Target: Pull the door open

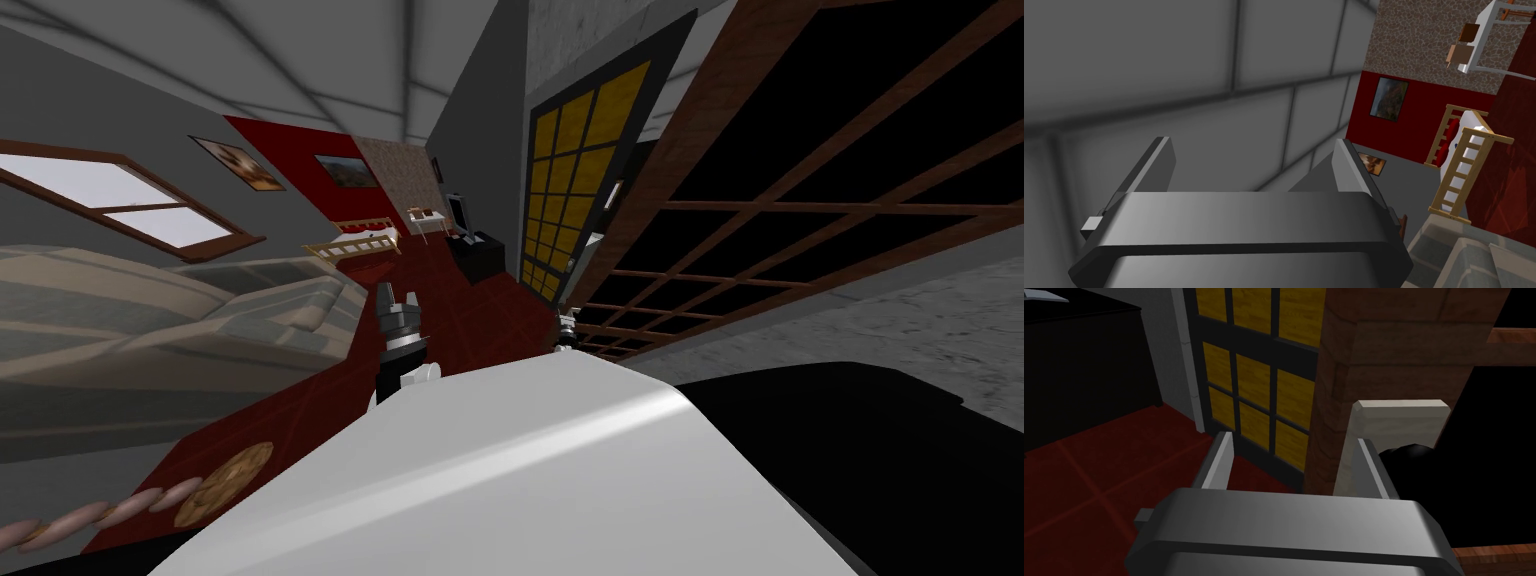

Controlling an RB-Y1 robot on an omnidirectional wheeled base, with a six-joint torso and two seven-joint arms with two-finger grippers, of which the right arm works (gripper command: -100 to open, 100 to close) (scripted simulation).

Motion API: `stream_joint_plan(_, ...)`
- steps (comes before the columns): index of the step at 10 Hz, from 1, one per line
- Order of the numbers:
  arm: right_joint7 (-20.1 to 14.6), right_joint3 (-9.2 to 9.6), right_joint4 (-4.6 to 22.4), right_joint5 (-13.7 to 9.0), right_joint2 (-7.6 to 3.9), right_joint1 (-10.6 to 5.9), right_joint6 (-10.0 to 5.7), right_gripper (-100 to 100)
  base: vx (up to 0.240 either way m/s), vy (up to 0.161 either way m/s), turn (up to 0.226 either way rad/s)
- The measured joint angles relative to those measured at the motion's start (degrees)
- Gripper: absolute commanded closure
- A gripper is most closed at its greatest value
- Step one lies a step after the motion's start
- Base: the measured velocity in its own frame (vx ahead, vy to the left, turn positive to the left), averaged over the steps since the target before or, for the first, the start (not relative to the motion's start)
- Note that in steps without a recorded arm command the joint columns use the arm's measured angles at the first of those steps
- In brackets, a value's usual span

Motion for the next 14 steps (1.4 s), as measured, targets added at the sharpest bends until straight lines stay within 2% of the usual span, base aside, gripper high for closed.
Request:
stream_joint_plan(1,0.05,0.29,-0.16,0.12,0.3,-0.08,0.23,-100,-0.009,-0.051,0.195)
stream_joint_plan(2,-1.11,0.99,1.63,0.45,0.06,-0.2,-1.13,-100,0.006,-0.099,0.117)
stream_joint_plan(3,-1.66,1.31,0.55,0.57,0.05,1.12,-1.63,-100,0.027,-0.093,0.023)
stream_joint_plan(4,-2.62,1.56,1.77,0.68,-0.62,0.88,-2.47,-100,0.019,-0.024,0.049)
stream_joint_plan(5,-2.91,1.75,1.81,0.82,-0.59,0.57,-2.84,100,0.0,0.016,-0.015)
stream_joint_plan(10,-2.62,1.56,1.77,0.68,-0.62,0.88,-2.47,100,-0.003,0.001,-0.008)
stream_joint_plan(11,-2.62,1.56,1.77,0.68,-0.62,0.88,-2.47,-100,-0.132,0.041,0.0)
stream_joint_plan(14,-2.75,2.06,1.29,1.08,-1.09,0.78,-1.55,-100,-0.21,-0.002,-0.011)
